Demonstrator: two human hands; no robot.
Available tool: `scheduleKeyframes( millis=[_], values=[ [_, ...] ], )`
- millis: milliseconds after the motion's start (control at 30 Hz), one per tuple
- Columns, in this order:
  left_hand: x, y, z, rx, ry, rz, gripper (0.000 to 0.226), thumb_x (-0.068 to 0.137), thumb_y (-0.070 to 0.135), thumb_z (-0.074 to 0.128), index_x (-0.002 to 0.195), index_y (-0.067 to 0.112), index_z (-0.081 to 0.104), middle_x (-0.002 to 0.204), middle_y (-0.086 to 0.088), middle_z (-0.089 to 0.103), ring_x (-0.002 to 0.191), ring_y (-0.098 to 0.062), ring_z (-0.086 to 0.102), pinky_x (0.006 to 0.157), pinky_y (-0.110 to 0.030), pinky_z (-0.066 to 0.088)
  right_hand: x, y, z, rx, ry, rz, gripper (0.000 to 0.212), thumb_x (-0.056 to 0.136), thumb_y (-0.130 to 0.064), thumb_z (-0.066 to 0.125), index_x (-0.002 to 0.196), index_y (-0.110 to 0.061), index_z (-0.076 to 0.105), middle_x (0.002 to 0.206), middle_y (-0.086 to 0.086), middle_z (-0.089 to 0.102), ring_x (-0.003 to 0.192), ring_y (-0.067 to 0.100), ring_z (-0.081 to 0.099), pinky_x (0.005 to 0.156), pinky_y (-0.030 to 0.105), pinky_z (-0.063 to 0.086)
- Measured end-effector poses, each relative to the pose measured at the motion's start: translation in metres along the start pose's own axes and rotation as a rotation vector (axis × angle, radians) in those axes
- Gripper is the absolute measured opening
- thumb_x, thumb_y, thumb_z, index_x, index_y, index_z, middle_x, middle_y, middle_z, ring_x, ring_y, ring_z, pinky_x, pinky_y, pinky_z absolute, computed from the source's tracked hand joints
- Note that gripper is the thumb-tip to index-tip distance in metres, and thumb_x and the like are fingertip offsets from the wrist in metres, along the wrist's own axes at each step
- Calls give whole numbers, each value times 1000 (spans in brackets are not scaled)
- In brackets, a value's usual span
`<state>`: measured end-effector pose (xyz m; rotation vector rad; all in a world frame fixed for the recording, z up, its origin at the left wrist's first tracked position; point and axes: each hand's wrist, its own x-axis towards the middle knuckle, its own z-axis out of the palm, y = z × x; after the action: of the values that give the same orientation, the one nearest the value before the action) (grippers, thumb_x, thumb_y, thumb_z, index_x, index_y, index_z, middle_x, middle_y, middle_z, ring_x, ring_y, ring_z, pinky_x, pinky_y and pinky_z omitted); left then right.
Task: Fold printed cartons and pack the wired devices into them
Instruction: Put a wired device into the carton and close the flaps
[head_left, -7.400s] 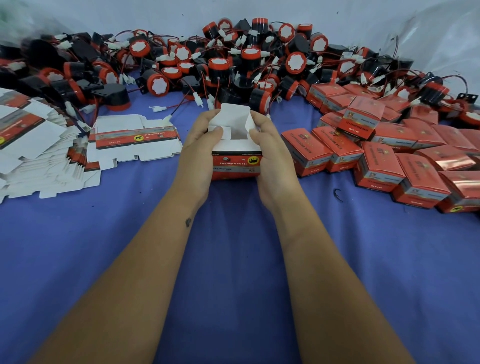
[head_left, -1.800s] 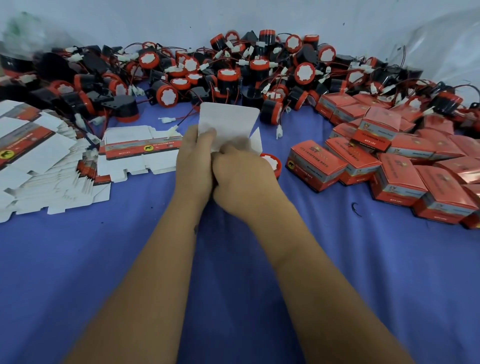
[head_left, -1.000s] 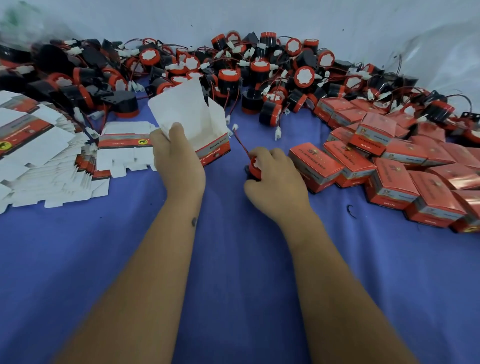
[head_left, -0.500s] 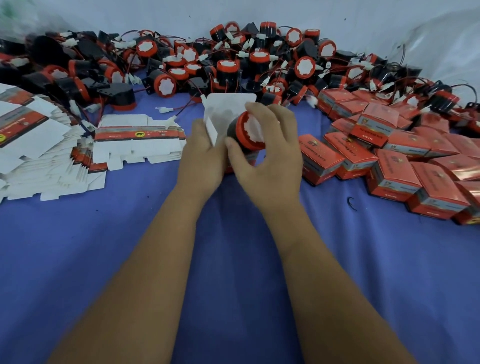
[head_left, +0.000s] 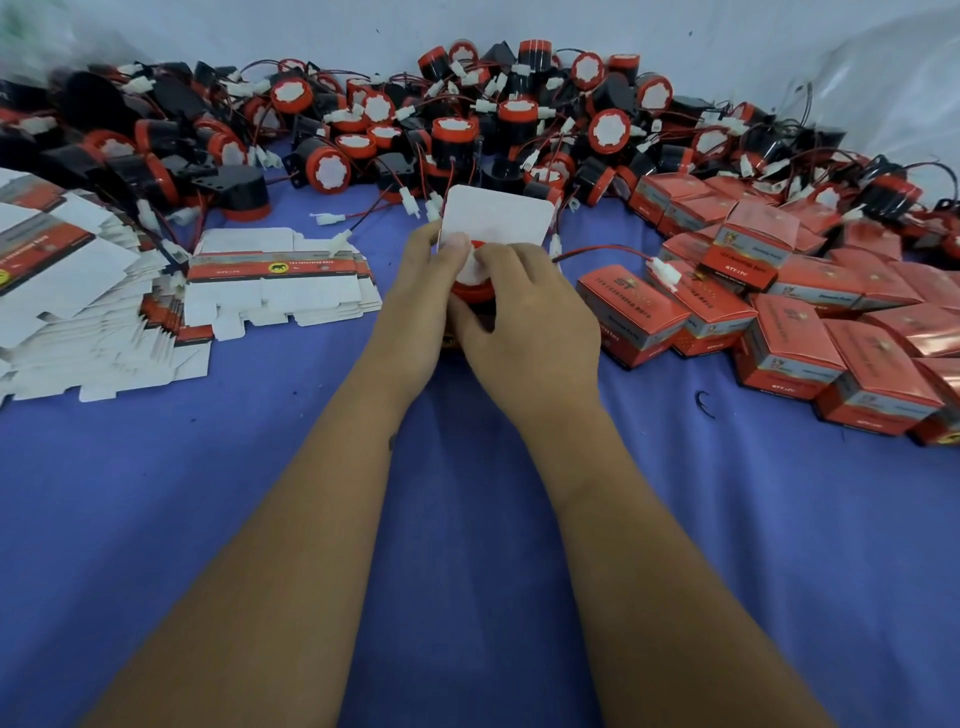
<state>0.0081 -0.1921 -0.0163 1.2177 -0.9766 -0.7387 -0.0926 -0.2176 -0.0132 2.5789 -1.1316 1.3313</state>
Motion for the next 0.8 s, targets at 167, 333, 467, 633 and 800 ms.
scheduleKeyframes(
  millis=[167,333,467,633,800],
  values=[
    [4,-2,-4,18,78,26,28,105,26,41,129,17,52,116,0,68,100,-8,66,81,-23,54,-1,-7,0,-4,31,-88,20,84,-19,73,90,-1,67,89,11,70,67,29,63,54,34,44],
    [7,-8,-6,34,186,-21,19,106,34,35,108,27,52,100,10,67,95,-11,64,93,-40,52,-4,-8,6,-213,-160,-125,27,98,-31,45,100,-11,62,98,3,67,83,24,62,114,38,17],
    [10,-9,-6,31,196,-52,14,103,32,42,113,27,51,104,7,68,93,-8,65,83,-30,53,-3,-7,7,-218,-270,-73,35,99,-36,37,111,-18,64,117,-5,60,107,15,56,118,42,0],
    [8,-7,-5,88,272,-69,15,105,35,38,108,28,52,100,10,67,92,-7,65,81,-28,54,-3,-4,5,-77,-8,48,18,90,-23,53,88,-13,68,103,4,56,97,22,47,90,37,31],
    [8,-2,-5,69,298,-98,20,103,32,38,93,38,55,97,10,62,101,-17,62,90,-41,51,6,7,0,648,179,597,16,90,-11,59,101,-14,49,84,4,50,71,13,44,64,25,38]
  ],
)
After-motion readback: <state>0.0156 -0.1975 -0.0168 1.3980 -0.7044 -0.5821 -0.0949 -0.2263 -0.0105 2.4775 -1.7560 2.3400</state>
